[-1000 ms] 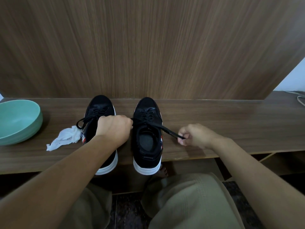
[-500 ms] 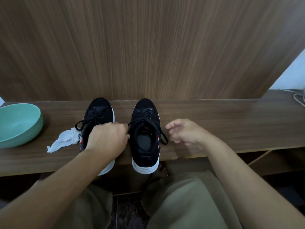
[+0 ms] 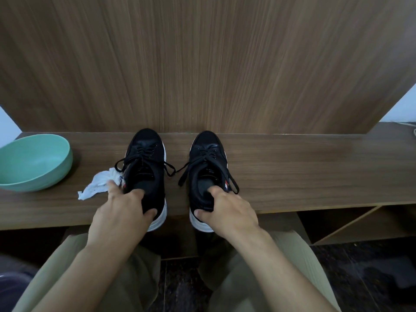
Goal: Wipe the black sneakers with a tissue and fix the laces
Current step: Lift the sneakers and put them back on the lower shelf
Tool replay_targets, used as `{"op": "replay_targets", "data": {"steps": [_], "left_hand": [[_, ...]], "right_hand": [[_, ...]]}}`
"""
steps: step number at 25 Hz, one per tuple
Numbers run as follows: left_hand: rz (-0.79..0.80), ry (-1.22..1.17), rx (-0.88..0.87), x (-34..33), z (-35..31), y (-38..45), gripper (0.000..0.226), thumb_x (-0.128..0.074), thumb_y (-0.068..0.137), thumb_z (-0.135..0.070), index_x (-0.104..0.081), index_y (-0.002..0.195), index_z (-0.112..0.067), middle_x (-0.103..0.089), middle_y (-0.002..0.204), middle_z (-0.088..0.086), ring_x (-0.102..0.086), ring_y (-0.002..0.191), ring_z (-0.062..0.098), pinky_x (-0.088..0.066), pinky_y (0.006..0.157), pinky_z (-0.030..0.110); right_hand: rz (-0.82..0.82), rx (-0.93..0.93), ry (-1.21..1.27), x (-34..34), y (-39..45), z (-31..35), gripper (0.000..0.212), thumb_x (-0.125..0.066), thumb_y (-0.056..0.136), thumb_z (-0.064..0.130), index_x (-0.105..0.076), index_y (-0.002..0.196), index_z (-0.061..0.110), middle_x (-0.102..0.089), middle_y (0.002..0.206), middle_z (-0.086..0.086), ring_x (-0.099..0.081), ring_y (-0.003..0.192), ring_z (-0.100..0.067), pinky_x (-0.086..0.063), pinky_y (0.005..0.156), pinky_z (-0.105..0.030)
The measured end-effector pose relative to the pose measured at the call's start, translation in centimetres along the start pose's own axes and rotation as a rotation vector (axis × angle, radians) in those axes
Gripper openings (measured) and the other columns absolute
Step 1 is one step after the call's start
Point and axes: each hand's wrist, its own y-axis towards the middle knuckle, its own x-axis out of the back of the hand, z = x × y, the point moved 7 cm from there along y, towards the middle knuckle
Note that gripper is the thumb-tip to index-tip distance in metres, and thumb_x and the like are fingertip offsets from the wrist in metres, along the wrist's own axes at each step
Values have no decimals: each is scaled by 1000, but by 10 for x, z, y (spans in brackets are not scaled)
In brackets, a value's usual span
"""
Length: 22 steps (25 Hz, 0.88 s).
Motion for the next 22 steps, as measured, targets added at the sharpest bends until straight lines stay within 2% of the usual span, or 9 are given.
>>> {"op": "replay_targets", "data": {"steps": [2,3,5,9,12,16,18,20,22], "left_hand": [[7,-29,-21,-2,0,3,33,-57,85,-45,-56,106,-20,-54,105,6,-55,89,22,-39,64,29],[-4,-56,-40,-2,-1,3,29,-59,85,-43,-56,99,-18,-54,95,3,-51,84,19,-36,62,28],[-41,-106,-69,0,-5,2,25,-61,84,-41,-55,89,-18,-51,86,0,-46,78,16,-34,60,28],[-93,-150,-107,1,-10,0,23,-63,84,-38,-55,89,-17,-48,86,-2,-45,75,15,-34,61,28],[-110,-157,-137,0,-13,2,24,-63,83,-37,-54,88,-15,-49,84,-1,-55,81,21,-36,62,29],[-86,-124,-151,-2,-14,5,27,-62,84,-38,-57,96,-15,-52,87,1,-58,89,22,-36,63,27],[-72,-104,-154,-1,-15,6,28,-60,85,-40,-57,101,-17,-56,95,1,-58,90,21,-37,64,27],[-72,-107,-148,-4,-13,7,29,-60,84,-42,-57,98,-17,-57,99,1,-59,89,20,-38,63,27],[-96,-143,-147,-6,-11,4,27,-60,84,-43,-54,94,-18,-57,109,2,-60,87,20,-38,61,27]], "right_hand": [[-61,55,38,-2,0,4,42,-59,85,51,-53,116,24,-55,117,-8,-56,103,-26,-44,76,-31],[-81,86,57,-3,-1,7,37,-59,85,49,-55,112,23,-55,114,-7,-57,101,-26,-43,75,-29],[-107,134,83,-3,-2,14,29,-59,86,44,-57,106,23,-56,111,-6,-58,98,-24,-41,73,-27],[-99,210,99,-2,0,27,24,-61,87,39,-59,105,23,-55,114,-5,-56,101,-24,-40,74,-28],[-70,245,84,-1,1,31,26,-62,87,37,-59,108,22,-54,117,-5,-55,104,-23,-40,77,-28],[-14,229,48,0,-1,33,40,-56,87,50,-53,118,25,-52,122,-6,-54,106,-24,-41,80,-31],[-23,176,-38,-1,-5,39,47,-49,90,53,-45,125,21,-47,129,-14,-54,108,-32,-43,78,-36],[-43,134,-115,-5,-8,45,43,-46,95,45,-40,128,17,-36,140,-26,-55,109,-38,-43,73,-36],[-62,123,-97,-7,-11,48,38,-44,97,40,-39,127,17,-26,147,-28,-58,106,-39,-40,66,-33]]}}
